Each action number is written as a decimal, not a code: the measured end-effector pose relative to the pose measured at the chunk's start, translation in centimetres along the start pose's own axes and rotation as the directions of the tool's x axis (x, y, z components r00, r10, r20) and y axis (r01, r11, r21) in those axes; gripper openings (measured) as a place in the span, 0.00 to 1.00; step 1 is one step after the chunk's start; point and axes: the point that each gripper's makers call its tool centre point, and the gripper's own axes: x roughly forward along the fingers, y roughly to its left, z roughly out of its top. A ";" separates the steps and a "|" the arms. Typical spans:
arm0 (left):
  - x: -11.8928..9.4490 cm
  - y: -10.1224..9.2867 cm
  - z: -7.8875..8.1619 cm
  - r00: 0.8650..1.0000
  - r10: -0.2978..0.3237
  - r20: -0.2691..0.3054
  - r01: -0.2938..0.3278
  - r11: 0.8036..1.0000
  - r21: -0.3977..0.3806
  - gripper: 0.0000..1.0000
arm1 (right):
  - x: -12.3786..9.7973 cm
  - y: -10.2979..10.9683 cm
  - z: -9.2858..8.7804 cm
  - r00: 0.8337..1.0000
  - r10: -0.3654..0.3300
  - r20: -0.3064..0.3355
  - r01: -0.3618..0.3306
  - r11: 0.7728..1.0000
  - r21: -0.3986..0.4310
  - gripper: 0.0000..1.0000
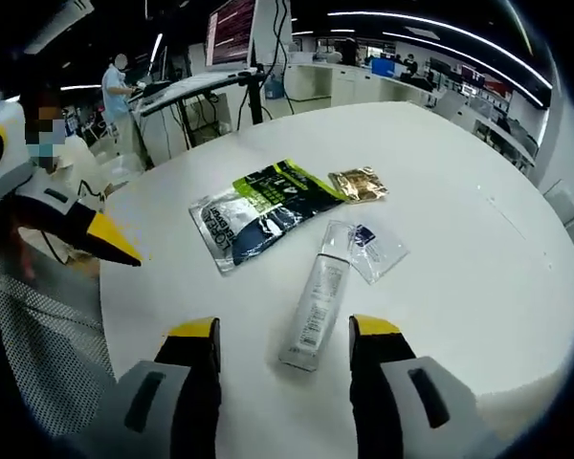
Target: Arrange the skincare products in the storage area until every visible bottle or jar stands upright without overlapping.
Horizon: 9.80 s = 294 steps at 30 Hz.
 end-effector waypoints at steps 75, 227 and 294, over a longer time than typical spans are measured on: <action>-1.9 -4.1 8.8 0.942 -0.139 0.306 0.194 0.969 -0.155 0.88 | -14.3 3.2 1.4 0.872 -0.004 0.489 -0.217 0.893 0.395 0.20; 18.2 -8.0 10.2 0.988 -0.111 -0.104 0.149 0.849 0.507 0.16 | -14.1 -6.8 -13.5 0.976 -0.109 0.188 0.099 0.993 0.059 0.24; 19.6 -6.6 12.1 0.945 -0.295 -0.142 0.320 0.743 0.588 0.17 | -13.6 -12.2 -12.9 0.985 0.059 0.161 -0.031 0.985 -0.171 0.21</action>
